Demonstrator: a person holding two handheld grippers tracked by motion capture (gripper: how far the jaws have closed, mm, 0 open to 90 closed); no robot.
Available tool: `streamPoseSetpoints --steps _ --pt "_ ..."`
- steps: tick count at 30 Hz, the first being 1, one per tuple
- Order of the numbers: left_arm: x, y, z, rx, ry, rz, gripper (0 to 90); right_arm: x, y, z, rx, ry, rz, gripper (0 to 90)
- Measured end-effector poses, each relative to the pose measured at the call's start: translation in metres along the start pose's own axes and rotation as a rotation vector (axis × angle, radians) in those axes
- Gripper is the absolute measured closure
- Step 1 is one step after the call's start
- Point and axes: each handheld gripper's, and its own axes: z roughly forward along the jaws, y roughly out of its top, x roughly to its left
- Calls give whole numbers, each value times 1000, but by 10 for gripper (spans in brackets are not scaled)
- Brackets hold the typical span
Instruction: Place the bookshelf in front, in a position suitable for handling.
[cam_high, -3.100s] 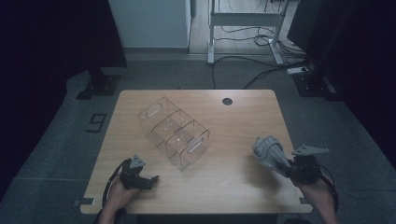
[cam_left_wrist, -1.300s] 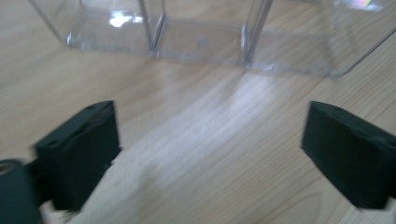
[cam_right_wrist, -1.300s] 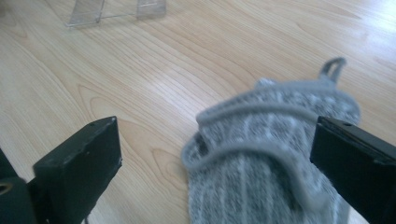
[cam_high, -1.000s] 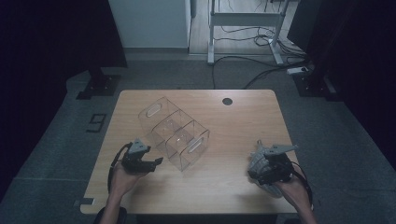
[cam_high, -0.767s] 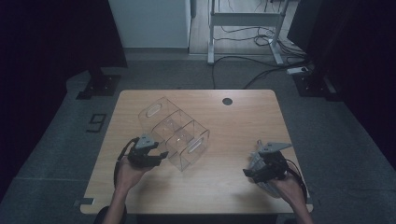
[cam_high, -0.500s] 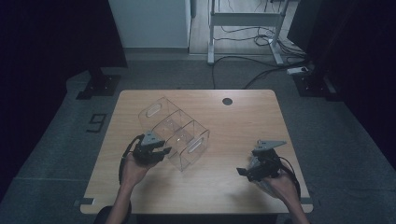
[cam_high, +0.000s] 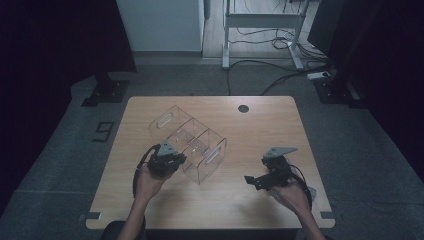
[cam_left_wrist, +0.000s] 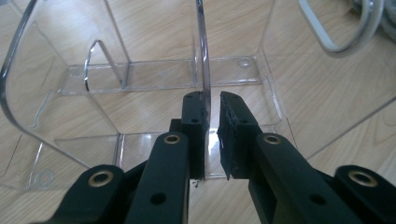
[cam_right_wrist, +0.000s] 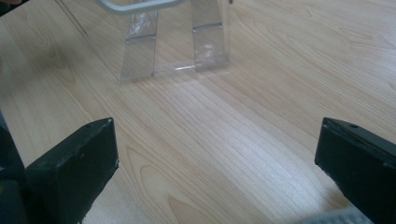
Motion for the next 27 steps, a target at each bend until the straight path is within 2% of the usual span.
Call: streamPoseSetpoints --steps 3,4,6,15,23,27 --pt "-3 2 1 2 -13 2 815 2 2 2 -2 -6 -4 0" --pt "-6 3 2 6 -21 3 817 4 5 4 -8 -2 17 0" --pt "-8 4 3 7 -26 4 818 4 6 5 -8 1 18 0" --pt "-23 10 11 13 -62 -1 816 12 13 14 -11 2 7 0" --pt "-40 18 19 24 -88 25 793 22 21 20 -1 13 -16 0" --pt "-44 19 18 20 -95 38 697 26 24 24 2 11 -19 0"
